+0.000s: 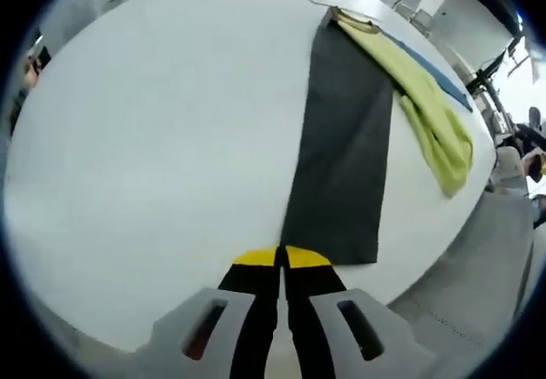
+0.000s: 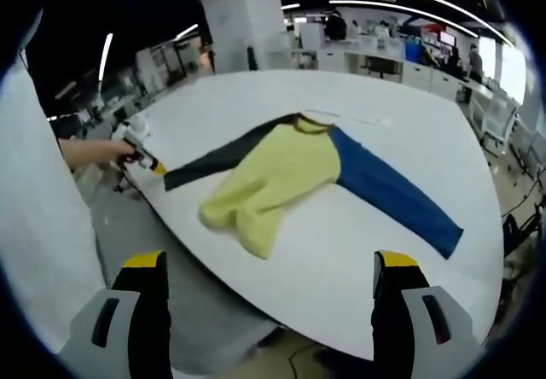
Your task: Fold the garment on the visible template until the final outline fits inside the template.
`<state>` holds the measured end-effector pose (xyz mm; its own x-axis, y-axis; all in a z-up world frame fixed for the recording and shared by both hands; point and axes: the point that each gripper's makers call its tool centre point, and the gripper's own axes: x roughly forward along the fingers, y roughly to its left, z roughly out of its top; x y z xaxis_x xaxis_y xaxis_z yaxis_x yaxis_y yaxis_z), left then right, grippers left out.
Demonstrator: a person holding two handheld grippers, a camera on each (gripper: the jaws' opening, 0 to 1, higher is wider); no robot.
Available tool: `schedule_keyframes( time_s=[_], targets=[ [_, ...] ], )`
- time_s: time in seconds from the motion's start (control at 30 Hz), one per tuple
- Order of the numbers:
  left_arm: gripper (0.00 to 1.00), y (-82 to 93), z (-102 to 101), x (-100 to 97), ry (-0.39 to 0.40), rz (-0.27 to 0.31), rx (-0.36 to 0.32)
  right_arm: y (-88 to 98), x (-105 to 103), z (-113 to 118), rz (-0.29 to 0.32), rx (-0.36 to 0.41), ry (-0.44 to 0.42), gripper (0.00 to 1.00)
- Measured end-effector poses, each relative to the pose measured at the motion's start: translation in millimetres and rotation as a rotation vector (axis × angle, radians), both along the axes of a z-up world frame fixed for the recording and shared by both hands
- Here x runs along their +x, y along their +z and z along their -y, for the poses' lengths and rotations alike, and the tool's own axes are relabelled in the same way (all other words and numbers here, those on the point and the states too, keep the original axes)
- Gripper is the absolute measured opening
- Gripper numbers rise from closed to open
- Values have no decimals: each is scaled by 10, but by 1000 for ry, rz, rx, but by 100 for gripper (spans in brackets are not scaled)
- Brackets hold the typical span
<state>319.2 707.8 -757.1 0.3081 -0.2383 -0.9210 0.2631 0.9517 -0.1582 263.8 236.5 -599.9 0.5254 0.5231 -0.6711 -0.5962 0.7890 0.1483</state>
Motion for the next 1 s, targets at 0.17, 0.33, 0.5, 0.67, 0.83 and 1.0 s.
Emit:
schedule_keyframes(
  time_s=[0.17, 0.33, 0.5, 0.67, 0.83, 1.0],
  targets=[
    [0, 6, -132, 65, 29, -1, 18, 7, 25, -24, -1, -1, 4, 100],
    [0, 51, -248, 94, 35, -7, 50, 14, 46, -32, 0, -5, 8, 100],
    [0, 67, -400, 139, 55, -15, 69, 10, 59, -27, -3, 0, 0, 100],
    [0, 72, -463, 183, 65, -20, 75, -8, 73, -52, -10, -4, 11, 100],
    [0, 84, -519, 243, 70, -23, 86, -20, 94, -45, -14, -5, 10, 100],
    [0, 73, -606, 300, 91, -33, 97, -39, 101, -41, -19, -7, 8, 100]
  ],
)
